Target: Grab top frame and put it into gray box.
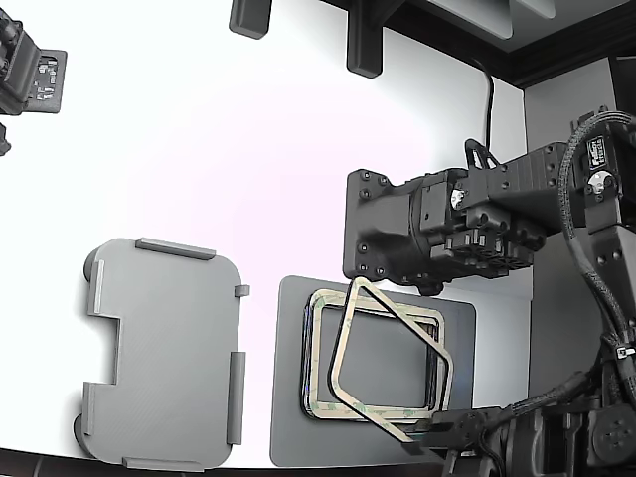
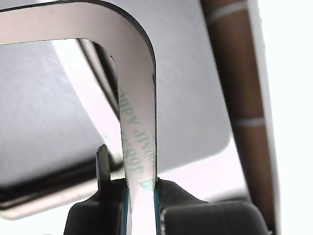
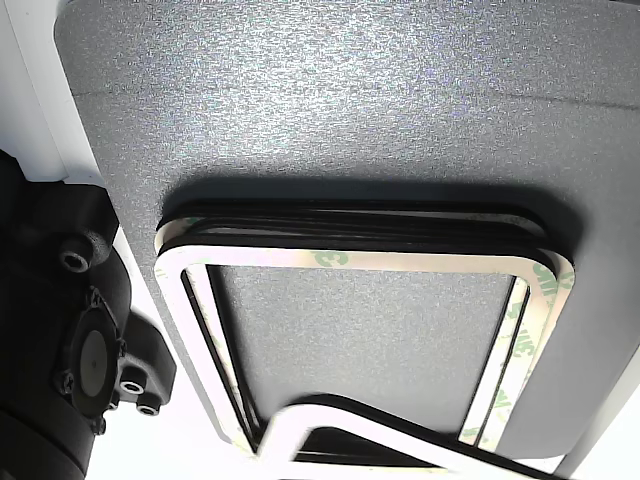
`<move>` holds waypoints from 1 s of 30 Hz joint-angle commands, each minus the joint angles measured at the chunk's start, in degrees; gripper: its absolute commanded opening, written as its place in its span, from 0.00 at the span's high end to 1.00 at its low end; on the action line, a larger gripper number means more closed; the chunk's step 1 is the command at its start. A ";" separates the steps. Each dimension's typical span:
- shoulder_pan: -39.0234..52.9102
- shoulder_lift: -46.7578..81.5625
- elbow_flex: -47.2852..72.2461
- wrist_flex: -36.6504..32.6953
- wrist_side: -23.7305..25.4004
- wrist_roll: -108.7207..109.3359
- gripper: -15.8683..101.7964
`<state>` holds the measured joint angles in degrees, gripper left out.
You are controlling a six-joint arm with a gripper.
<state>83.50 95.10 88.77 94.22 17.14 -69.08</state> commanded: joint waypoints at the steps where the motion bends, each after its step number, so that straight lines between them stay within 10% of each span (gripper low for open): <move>1: -3.78 0.70 -4.04 0.53 3.69 12.30 0.96; 23: -30.15 -7.21 -25.49 0.70 27.07 109.60 0.96; 30: -40.08 -8.70 -29.09 0.70 18.54 126.21 0.97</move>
<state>47.55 86.40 62.84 94.31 39.20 44.12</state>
